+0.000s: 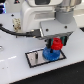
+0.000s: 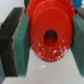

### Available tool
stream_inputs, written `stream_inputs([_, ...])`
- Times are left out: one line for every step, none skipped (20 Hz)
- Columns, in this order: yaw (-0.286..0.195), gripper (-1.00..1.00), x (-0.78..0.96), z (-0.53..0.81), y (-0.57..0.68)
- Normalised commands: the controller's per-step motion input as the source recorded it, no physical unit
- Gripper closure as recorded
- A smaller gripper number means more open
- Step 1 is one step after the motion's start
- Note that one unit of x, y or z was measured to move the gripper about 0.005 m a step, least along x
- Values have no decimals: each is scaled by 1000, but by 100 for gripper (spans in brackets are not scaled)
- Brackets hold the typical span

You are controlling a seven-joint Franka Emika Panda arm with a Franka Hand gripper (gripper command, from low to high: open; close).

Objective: Insert the blue gear onto the right peg, followed by the red gear

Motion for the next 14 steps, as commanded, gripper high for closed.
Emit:
stream_inputs([0,100,159,-7,-197])
stream_inputs([0,100,181,-8,-215])
stream_inputs([0,100,197,-7,-226])
stream_inputs([0,100,202,-6,-212])
stream_inputs([0,100,180,-3,-188])
stream_inputs([0,100,26,0,0])
stream_inputs([0,100,71,20,-6])
stream_inputs([0,100,163,131,-6])
stream_inputs([0,100,206,246,0])
stream_inputs([0,100,257,329,0])
stream_inputs([0,100,271,409,-46])
stream_inputs([0,100,329,406,-109])
stream_inputs([0,100,331,300,-129])
stream_inputs([0,100,291,123,-109])
